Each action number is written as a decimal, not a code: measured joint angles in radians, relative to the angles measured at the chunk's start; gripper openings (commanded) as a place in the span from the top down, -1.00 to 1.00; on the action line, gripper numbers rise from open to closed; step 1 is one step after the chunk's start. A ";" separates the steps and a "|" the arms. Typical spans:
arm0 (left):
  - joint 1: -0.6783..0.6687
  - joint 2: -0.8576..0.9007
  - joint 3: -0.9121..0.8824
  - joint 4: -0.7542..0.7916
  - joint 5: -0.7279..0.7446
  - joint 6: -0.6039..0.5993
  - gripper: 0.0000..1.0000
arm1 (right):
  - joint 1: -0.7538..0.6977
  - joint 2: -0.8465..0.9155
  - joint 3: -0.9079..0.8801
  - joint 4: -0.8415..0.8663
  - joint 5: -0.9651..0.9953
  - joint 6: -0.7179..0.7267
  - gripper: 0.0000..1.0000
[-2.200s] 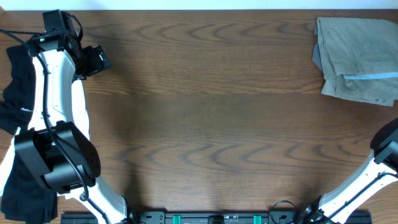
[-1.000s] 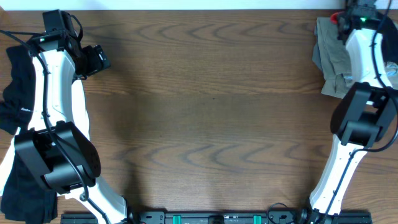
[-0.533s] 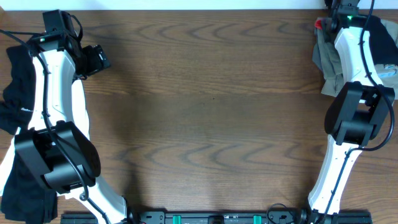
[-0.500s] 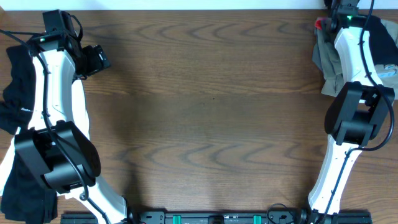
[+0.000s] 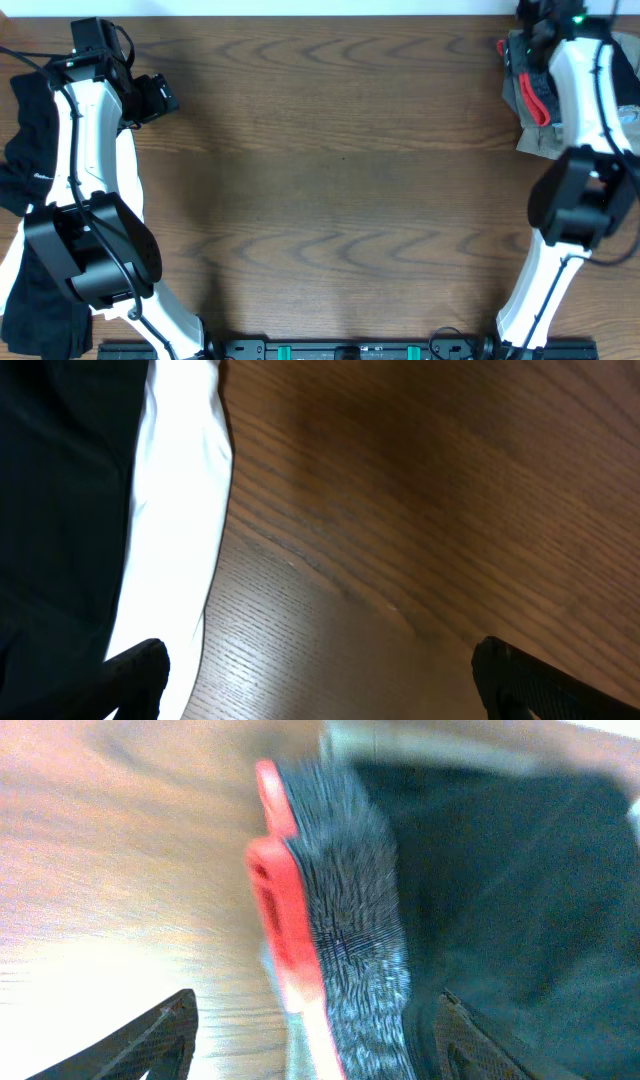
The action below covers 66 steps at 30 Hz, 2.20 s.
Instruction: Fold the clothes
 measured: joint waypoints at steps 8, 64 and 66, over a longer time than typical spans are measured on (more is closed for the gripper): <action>0.000 0.000 0.000 -0.002 0.000 0.000 -0.96 | -0.087 -0.139 0.028 0.152 -0.113 0.018 -0.13; 0.000 0.000 -0.001 -0.002 0.000 0.000 -0.96 | -0.426 0.119 0.026 0.016 -0.036 0.229 0.06; -0.001 0.000 -0.001 -0.002 0.000 0.000 -0.96 | -0.451 0.119 0.021 0.014 -0.036 0.247 0.06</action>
